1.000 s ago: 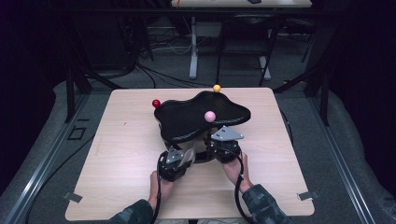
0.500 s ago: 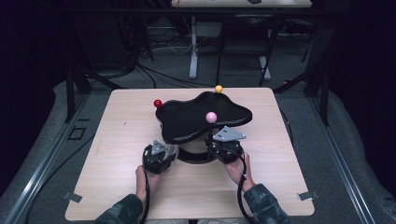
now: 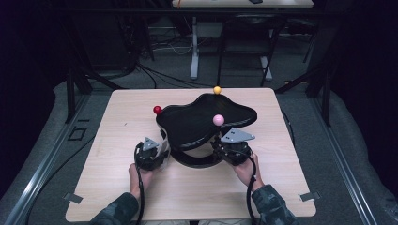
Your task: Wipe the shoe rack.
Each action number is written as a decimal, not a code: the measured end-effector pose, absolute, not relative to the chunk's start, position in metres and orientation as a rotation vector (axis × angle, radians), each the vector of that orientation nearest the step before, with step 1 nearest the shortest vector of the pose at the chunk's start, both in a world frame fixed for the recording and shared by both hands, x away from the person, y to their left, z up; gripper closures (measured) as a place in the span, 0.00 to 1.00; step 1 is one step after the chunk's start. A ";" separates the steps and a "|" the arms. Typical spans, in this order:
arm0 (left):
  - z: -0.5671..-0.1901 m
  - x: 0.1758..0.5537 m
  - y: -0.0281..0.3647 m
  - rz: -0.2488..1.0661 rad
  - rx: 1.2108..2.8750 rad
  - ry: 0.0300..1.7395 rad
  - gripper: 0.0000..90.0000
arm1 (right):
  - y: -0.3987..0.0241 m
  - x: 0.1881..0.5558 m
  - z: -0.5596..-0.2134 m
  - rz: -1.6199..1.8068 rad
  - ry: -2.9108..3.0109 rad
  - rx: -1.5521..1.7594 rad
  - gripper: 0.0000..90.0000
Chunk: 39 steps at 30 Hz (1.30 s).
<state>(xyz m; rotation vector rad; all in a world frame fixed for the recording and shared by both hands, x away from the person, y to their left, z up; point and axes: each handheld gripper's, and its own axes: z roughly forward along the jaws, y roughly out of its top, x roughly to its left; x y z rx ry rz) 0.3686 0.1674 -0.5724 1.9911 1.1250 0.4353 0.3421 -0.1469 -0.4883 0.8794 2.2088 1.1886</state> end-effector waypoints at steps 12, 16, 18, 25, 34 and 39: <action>-0.572 0.372 0.178 0.442 1.980 1.179 0.92 | -0.183 0.340 -0.487 1.165 2.187 0.936 0.83; -0.570 0.373 0.183 0.439 1.965 1.201 0.92 | -0.185 0.340 -0.489 1.153 2.094 1.022 0.76; -0.569 0.374 0.185 0.427 1.961 1.213 0.92 | -0.185 0.341 -0.492 1.167 2.053 1.062 0.75; -0.555 0.377 0.197 0.427 1.905 1.243 0.92 | -0.186 0.346 -0.492 1.113 2.023 1.089 0.83; -0.512 0.374 0.225 0.464 1.761 1.239 0.92 | -0.193 0.349 -0.491 1.146 1.952 1.131 0.79; -0.475 0.378 0.225 0.517 1.724 1.177 0.92 | -0.192 0.349 -0.493 1.139 1.952 1.123 0.83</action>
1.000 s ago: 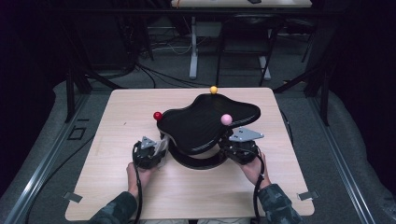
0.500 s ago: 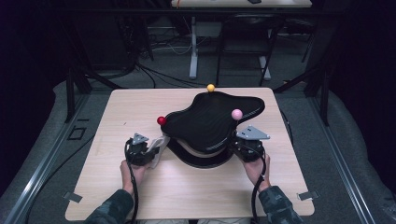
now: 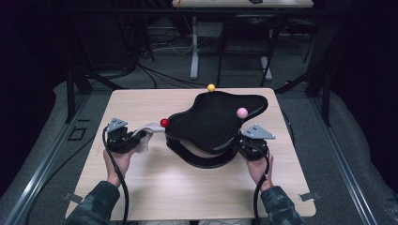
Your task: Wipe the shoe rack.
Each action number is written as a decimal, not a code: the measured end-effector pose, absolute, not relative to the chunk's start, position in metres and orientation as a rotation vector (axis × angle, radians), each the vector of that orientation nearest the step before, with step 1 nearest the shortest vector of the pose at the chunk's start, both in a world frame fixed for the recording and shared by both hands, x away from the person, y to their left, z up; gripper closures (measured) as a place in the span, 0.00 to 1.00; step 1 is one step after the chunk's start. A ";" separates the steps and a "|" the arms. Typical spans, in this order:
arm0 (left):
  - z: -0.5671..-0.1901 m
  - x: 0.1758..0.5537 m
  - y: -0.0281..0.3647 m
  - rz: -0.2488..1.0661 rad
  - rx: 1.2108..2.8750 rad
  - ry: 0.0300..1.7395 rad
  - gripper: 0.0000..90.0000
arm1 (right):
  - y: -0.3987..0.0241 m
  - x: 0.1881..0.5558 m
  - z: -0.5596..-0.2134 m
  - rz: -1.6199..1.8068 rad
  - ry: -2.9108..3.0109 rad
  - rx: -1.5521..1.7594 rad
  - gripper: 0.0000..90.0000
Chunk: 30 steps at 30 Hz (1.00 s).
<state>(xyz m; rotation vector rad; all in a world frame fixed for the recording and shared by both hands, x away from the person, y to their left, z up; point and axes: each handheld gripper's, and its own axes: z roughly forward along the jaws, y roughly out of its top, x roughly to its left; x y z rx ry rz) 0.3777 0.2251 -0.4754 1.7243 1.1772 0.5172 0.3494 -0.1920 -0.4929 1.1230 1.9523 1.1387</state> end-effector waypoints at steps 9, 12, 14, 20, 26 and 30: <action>-0.435 0.397 0.188 0.570 1.781 1.044 0.92 | -0.193 0.350 -0.493 1.144 1.963 1.108 0.83; -0.437 0.408 0.173 0.516 1.817 1.033 0.92 | -0.193 0.350 -0.493 1.142 1.965 1.106 0.83; -0.440 0.414 0.165 0.481 1.835 1.031 0.91 | -0.193 0.350 -0.493 1.140 1.967 1.103 0.83; -0.449 0.420 0.148 0.400 1.895 1.027 0.91 | -0.194 0.351 -0.493 1.139 1.973 1.099 0.83; -0.456 0.423 0.139 0.342 1.954 1.043 0.92 | -0.194 0.351 -0.492 1.130 1.988 1.088 0.83; -0.446 0.422 0.144 0.382 1.898 1.046 0.92 | -0.194 0.351 -0.492 1.129 1.986 1.086 0.83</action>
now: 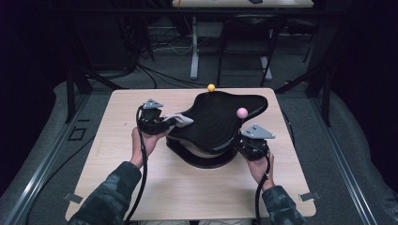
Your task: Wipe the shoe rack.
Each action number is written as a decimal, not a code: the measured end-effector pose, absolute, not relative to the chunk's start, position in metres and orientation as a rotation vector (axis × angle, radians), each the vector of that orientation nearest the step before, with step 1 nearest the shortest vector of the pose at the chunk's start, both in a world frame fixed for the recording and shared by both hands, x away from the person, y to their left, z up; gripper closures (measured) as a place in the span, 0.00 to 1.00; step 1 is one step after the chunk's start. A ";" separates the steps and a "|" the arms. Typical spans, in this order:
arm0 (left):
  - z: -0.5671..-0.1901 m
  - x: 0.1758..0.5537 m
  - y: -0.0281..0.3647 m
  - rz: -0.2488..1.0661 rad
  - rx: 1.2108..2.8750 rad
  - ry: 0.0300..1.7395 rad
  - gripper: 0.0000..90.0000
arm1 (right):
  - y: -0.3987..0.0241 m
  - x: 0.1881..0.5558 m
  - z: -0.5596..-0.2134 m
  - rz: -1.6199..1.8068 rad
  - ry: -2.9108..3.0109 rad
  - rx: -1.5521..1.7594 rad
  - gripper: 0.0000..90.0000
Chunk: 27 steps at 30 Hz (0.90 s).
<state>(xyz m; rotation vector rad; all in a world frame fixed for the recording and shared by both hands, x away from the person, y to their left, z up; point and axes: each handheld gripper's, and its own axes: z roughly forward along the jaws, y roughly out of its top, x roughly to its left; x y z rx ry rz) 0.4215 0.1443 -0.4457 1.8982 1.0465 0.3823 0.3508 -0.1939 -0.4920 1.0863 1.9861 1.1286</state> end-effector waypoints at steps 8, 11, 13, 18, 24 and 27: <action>-0.444 0.431 0.161 0.339 1.845 1.128 0.92 | -0.194 0.351 -0.492 1.128 1.988 1.086 0.83; -0.442 0.429 0.161 0.333 1.874 1.113 0.92 | -0.194 0.351 -0.492 1.129 1.989 1.086 0.83; -0.438 0.427 0.160 0.359 1.886 1.101 0.92 | -0.194 0.351 -0.492 1.127 1.991 1.083 0.83; -0.435 0.432 0.159 0.376 1.902 1.120 0.92 | -0.194 0.351 -0.492 1.126 1.988 1.086 0.83; -0.441 0.431 0.151 0.314 1.930 1.099 0.92 | -0.194 0.351 -0.492 1.125 1.993 1.082 0.83; -0.442 0.429 0.142 0.311 1.987 1.068 0.92 | -0.194 0.352 -0.492 1.124 1.990 1.081 0.83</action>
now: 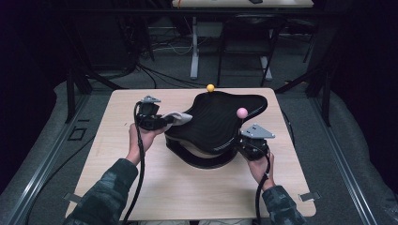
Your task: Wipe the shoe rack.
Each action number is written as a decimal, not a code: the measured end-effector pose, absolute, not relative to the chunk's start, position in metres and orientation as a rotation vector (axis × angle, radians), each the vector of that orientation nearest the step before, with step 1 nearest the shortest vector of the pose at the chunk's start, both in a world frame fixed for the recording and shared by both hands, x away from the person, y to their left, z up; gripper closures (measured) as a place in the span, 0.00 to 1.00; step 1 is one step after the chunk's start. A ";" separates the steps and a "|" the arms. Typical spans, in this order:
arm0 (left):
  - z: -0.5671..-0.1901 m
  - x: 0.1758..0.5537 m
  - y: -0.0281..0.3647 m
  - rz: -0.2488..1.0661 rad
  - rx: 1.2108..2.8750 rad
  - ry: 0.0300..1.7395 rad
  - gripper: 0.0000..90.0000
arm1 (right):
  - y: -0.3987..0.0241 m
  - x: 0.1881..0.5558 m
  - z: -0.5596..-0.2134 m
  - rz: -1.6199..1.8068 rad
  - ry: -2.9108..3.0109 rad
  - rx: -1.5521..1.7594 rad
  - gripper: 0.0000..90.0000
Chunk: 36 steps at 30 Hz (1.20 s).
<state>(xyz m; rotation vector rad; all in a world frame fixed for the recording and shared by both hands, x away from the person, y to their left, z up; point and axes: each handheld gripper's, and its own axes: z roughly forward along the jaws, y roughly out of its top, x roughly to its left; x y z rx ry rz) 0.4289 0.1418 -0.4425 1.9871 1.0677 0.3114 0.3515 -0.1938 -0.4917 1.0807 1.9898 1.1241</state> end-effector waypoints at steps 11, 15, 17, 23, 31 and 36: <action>-0.435 0.439 0.160 0.421 1.961 1.160 0.92 | -0.194 0.352 -0.491 1.122 1.994 1.079 0.83; -0.439 0.440 0.171 0.408 1.958 1.204 0.92 | -0.194 0.352 -0.491 1.121 1.995 1.078 0.83; -0.441 0.440 0.175 0.400 1.964 1.227 0.92 | -0.194 0.352 -0.491 1.121 1.994 1.079 0.83; -0.434 0.433 0.170 0.363 1.947 1.163 0.92 | -0.194 0.352 -0.492 1.120 1.992 1.075 0.83; -0.433 0.434 0.138 0.387 2.039 1.086 0.92 | -0.193 0.351 -0.491 1.112 1.993 1.077 0.83; -0.434 0.438 0.148 0.409 2.007 1.119 0.92 | -0.194 0.351 -0.491 1.114 1.997 1.072 0.83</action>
